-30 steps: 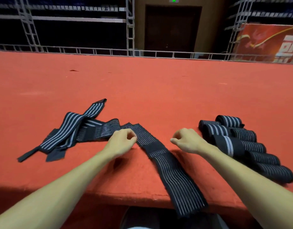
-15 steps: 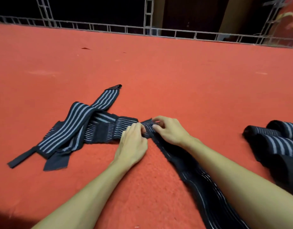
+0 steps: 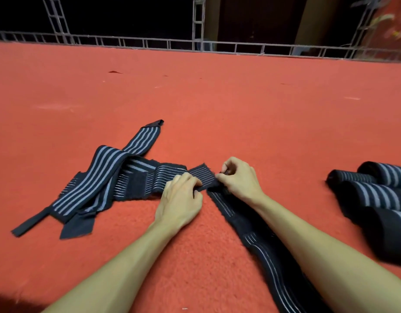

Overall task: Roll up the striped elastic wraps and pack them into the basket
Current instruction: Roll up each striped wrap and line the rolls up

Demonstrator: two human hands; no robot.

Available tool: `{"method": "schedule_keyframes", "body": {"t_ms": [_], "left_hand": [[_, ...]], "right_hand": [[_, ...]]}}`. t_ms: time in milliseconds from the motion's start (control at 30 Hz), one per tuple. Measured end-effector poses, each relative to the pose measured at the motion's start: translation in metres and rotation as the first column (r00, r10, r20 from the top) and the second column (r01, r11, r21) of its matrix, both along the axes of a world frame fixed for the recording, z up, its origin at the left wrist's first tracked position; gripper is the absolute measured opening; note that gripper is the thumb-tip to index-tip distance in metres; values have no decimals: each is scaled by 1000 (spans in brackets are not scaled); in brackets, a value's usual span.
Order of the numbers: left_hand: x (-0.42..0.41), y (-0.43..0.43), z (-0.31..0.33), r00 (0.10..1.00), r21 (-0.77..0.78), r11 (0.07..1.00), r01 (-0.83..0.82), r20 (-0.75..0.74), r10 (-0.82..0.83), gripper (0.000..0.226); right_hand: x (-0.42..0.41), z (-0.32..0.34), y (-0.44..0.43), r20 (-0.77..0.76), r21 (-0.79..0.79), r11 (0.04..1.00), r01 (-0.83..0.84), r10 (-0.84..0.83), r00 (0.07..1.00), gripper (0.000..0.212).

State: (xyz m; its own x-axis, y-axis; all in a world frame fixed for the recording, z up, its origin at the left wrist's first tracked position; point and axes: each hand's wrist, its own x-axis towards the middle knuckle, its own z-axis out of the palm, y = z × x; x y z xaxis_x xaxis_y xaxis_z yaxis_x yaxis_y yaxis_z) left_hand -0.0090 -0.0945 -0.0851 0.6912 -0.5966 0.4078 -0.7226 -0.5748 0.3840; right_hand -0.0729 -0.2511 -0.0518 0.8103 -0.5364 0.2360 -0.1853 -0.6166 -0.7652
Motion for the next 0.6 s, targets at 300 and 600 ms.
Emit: {"method": "schedule_keyframes", "body": {"t_ms": [300,600], "left_hand": [[-25,-5,35,998,417,907,-58,56,38,36],[-121,-18,130,508,-425,801,422,-621,-597,56]], "right_hand": [[-92,67,-17,108,150,989,-14,-3,994,37],[-174,155,8,300,328,902,-280,181,936,29]]}}
